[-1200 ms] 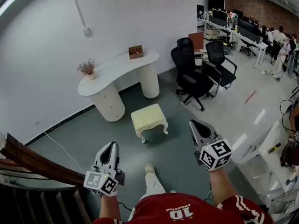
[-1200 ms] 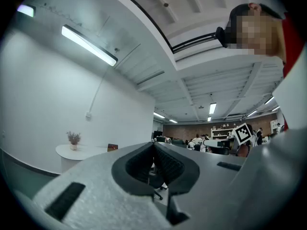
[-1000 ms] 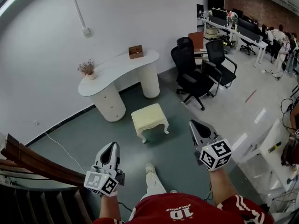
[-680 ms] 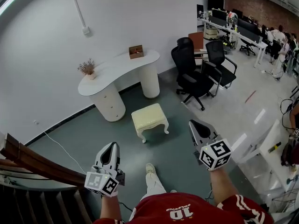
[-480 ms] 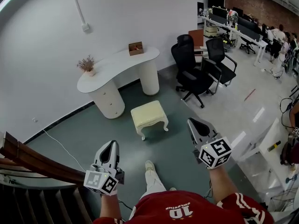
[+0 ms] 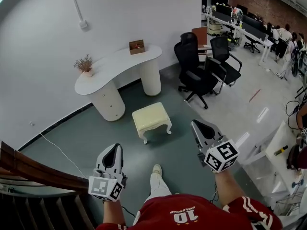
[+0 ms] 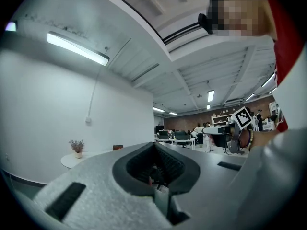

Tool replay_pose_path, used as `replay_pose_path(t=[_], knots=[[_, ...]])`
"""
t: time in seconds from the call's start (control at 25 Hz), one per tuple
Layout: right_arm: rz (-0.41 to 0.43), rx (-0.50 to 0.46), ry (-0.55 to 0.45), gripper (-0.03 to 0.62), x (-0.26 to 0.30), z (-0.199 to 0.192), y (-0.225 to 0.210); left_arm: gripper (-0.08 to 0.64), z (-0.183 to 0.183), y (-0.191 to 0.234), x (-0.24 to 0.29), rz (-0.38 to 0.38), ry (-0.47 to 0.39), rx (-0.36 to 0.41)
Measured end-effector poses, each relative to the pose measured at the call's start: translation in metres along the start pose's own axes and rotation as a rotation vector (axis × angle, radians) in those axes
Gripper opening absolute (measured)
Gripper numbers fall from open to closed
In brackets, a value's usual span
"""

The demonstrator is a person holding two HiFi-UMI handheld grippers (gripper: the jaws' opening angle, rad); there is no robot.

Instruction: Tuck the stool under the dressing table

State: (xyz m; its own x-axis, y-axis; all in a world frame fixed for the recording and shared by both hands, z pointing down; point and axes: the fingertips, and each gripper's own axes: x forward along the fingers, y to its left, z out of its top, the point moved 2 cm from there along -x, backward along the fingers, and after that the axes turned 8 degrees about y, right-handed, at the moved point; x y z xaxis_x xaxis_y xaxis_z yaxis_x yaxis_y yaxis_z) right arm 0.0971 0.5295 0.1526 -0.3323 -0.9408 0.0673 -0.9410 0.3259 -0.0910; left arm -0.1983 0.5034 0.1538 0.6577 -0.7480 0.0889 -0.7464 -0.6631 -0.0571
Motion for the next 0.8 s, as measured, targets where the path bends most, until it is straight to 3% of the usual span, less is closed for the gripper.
replay_pose_path(t=[0.28, 0.44, 0.52, 0.64, 0.8], knots=[[0.029, 0.015, 0.030, 0.003, 0.067, 0.003, -0.018, 0.000, -0.014, 0.043, 0.046, -0.018, 0.014, -0.071], [0.095, -0.017, 0.054, 0.003, 0.130, 0.011, -0.026, 0.000, -0.011, 0.102, 0.082, 0.012, -0.010, -0.195], [0.116, -0.049, 0.062, 0.003, 0.165, 0.019, -0.029, 0.000, -0.004, 0.131, 0.102, 0.019, -0.028, -0.184], [0.082, -0.028, 0.075, 0.003, 0.217, 0.030, -0.044, 0.001, 0.004, 0.166, 0.133, 0.024, -0.019, -0.124], [0.110, -0.010, 0.103, 0.003, 0.273, 0.037, -0.051, 0.002, 0.006, 0.207, 0.169, 0.015, -0.011, -0.140]])
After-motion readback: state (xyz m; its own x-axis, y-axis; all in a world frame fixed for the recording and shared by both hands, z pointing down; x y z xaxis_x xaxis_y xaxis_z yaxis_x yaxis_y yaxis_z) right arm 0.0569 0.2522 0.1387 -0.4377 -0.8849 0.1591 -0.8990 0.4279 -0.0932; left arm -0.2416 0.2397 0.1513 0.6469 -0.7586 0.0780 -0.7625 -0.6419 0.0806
